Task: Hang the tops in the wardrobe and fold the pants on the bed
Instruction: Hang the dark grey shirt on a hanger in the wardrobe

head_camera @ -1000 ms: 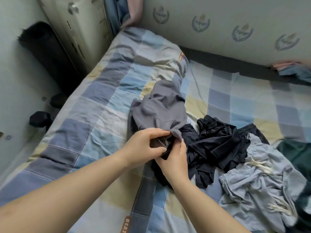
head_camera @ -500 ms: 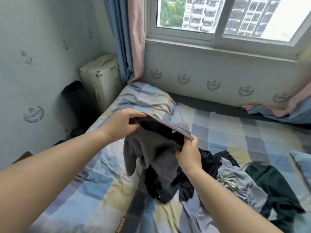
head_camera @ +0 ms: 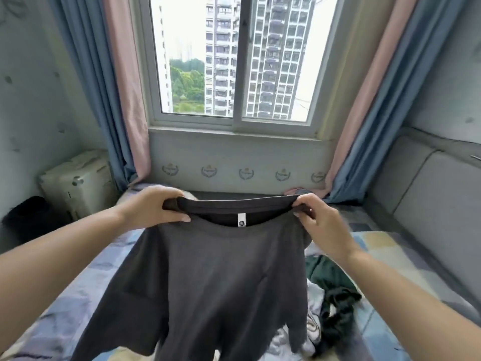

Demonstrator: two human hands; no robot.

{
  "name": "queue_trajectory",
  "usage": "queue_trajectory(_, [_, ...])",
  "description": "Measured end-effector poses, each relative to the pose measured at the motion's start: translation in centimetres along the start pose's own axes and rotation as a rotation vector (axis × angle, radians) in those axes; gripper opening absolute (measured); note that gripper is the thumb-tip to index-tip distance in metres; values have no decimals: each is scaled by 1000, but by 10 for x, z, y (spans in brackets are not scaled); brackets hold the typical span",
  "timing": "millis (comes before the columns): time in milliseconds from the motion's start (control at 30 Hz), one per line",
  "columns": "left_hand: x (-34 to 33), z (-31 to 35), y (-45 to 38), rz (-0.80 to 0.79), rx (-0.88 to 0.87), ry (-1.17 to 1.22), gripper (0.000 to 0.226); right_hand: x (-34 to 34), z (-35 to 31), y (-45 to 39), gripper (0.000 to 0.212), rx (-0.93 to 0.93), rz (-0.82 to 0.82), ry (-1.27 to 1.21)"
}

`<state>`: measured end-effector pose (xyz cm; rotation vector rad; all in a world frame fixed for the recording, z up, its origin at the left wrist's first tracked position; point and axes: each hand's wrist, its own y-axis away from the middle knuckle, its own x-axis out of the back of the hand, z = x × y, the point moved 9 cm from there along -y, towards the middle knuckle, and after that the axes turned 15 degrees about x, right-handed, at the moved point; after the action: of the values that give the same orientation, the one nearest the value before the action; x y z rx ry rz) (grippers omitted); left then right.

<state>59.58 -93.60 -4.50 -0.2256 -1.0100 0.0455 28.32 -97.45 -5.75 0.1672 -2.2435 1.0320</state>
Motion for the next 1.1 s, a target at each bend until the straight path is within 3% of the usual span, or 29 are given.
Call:
queue_trajectory(100, [-32, 4, -10, -76, 66, 166, 11, 42, -8, 27, 44, -45, 107, -22])
queue_trajectory(167, [-63, -1, -18, -153, 162, 318, 17, 66, -9, 49, 40, -91, 154, 16])
queue_trajectory(233, [-90, 16, -18, -214, 140, 421, 5, 89, -8, 75, 26, -162, 191, 74])
queue_trajectory(333, [-125, 58, -8, -379, 102, 630, 4, 127, -7, 124, 19, -322, 316, 122])
queue_trajectory(467, [-166, 112, -1, -645, 42, 777, 43, 172, -34, 193, 18, -470, 494, 219])
queue_trajectory(633, [-209, 189, 23, -862, 22, 917, 58, 208, -79, 286, 10, -645, 811, 193])
queue_trajectory(800, [-237, 285, 85, -1103, -15, 1012, 51, 232, -149, 375, 19, -763, 1060, 229])
queue_trajectory(867, [-245, 328, 122, -1216, -62, 1025, 51, 248, -186, 409, 14, -791, 1150, 285])
queue_trajectory(1100, [-255, 455, 261, -1516, -210, 1042, 32, 291, -311, 503, 9, -769, 1452, 380])
